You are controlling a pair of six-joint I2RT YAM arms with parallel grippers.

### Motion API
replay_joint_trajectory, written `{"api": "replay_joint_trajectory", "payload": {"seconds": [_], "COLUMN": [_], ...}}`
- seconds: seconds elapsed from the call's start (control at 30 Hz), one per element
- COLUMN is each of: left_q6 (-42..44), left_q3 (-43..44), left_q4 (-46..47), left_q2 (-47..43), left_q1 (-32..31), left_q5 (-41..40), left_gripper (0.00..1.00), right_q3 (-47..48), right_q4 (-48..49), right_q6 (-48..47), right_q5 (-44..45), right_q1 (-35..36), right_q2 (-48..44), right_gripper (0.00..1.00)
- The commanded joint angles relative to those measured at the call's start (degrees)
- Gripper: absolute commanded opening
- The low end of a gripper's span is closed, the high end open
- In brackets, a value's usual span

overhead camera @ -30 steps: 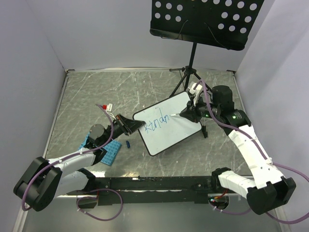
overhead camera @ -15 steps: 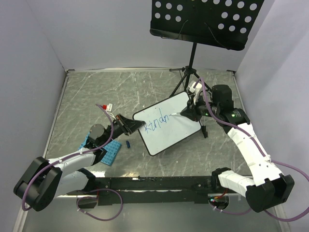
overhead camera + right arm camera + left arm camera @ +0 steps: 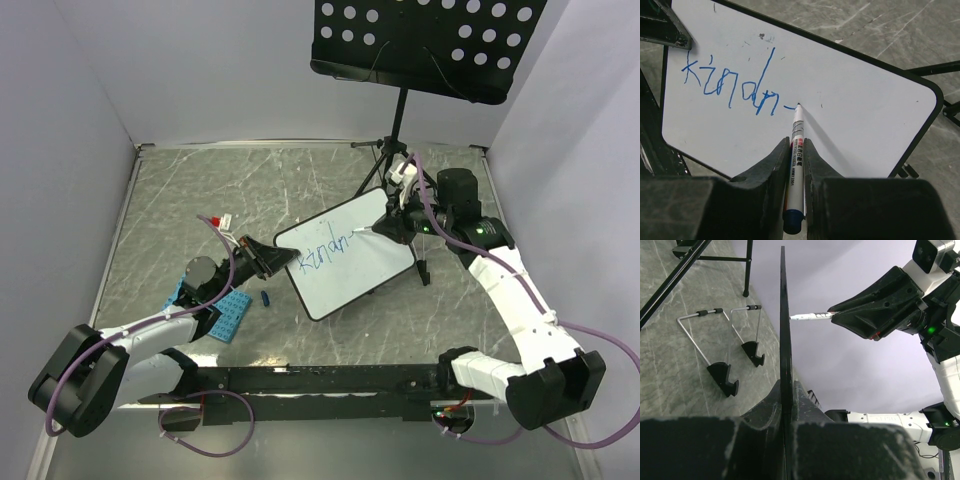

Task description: Write a sentence on the whiteboard

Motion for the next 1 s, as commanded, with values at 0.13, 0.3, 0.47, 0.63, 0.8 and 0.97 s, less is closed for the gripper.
{"api": "replay_joint_trajectory", "payload": {"seconds": [0.13, 0.3, 0.47, 0.63, 0.8, 0.97], "left_q6": [-2.1, -2.2, -1.8, -1.9, -1.6, -1.6], "left_q3": [2.7, 2.8, 2.6, 2.4, 2.6, 2.4], "left_q4": [11.6, 11.8, 11.2, 11.5, 10.7, 10.5], "left_q2": [-1.1, -0.9, -1.4, -1.4, -2.0, -2.2], "left_q1": [-0.2, -0.2, -0.2, -0.2, -0.2, -0.2], "left_q5": [2.0, 1.9, 1.4, 1.0, 0.7, 0.8], "left_gripper": [0.01, 0.01, 0.01, 0.01, 0.01, 0.01], "right_q3": [3.1, 2.8, 1.2, 0.0, -1.3, -2.2], "right_q4": [1.8, 0.2, -1.8, -3.1, -4.1, -3.7], "right_q6": [0.6, 0.0, -1.5, -2.7, -3.3, -3.2], "right_q5": [-2.4, -4.7, -5.2, -4.9, -4.2, -1.5], "right_q1": [-0.5, -0.2, -0.1, -0.2, -0.2, -0.5], "right_q2": [1.2, 1.6, 0.7, -0.4, -1.7, -2.5], "right_gripper": [0.0, 0.0, 0.0, 0.0, 0.0, 0.0]}}
